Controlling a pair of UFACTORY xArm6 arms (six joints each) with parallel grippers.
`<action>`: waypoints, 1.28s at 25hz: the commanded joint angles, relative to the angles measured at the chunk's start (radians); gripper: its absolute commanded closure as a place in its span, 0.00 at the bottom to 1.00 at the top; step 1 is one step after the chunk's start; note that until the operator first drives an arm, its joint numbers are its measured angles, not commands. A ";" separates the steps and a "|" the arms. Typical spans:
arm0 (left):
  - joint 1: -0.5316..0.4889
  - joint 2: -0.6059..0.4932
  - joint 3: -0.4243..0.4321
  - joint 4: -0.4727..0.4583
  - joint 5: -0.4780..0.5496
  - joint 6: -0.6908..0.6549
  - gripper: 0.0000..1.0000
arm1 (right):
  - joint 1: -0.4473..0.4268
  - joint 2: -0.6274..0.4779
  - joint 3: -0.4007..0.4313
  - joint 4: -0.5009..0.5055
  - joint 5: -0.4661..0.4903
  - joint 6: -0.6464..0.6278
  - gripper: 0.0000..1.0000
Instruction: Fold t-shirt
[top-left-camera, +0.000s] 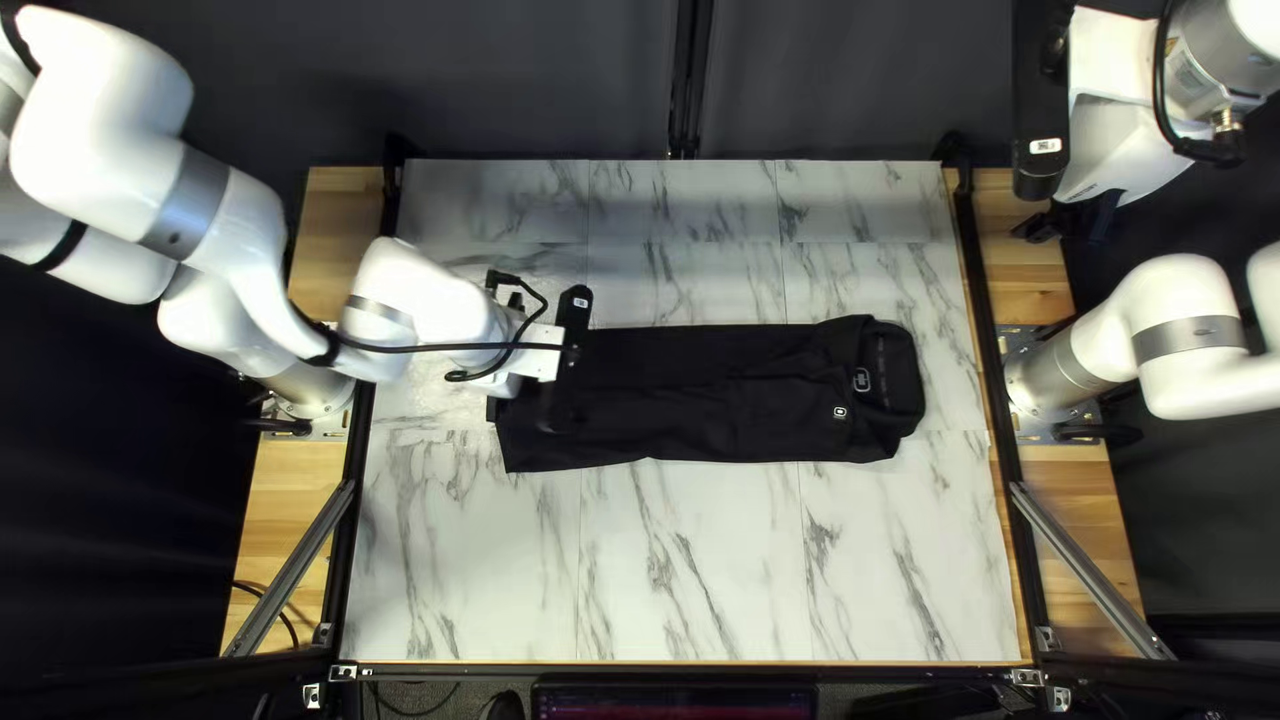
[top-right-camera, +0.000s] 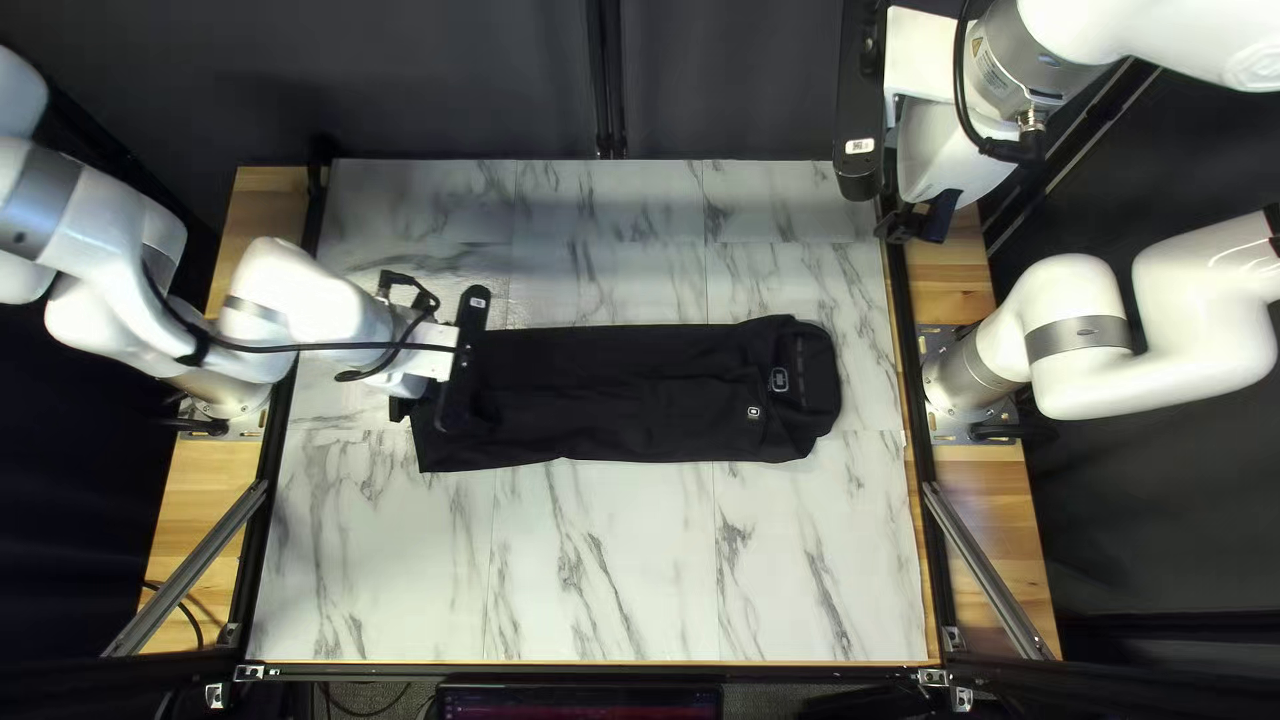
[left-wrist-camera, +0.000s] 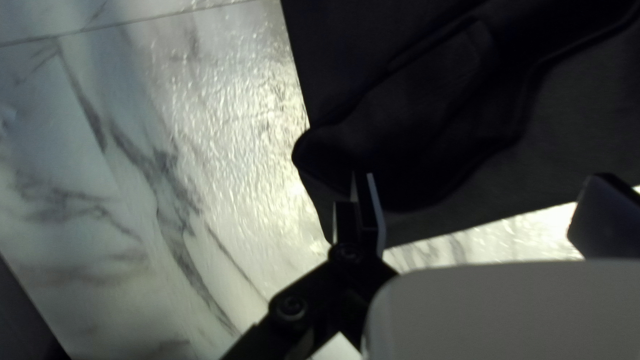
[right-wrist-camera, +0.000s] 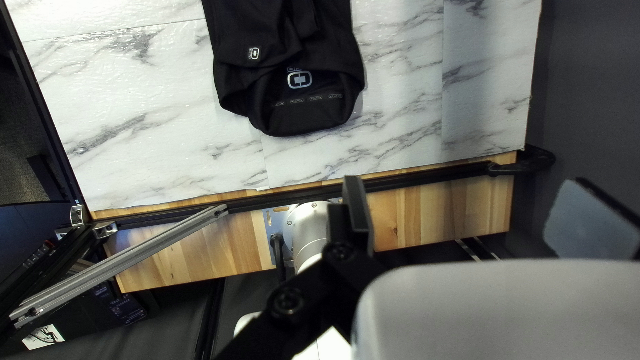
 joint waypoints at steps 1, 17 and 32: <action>0.056 0.027 -0.016 0.037 -0.010 0.039 0.00 | 0.000 0.000 0.000 0.000 0.000 0.000 0.00; 0.044 -0.117 -0.007 0.102 0.138 -0.103 0.00 | 0.000 0.000 0.000 0.000 0.000 0.000 0.00; 0.200 0.023 -0.054 0.162 0.118 -0.044 0.00 | 0.000 0.000 0.000 0.000 0.000 0.000 0.00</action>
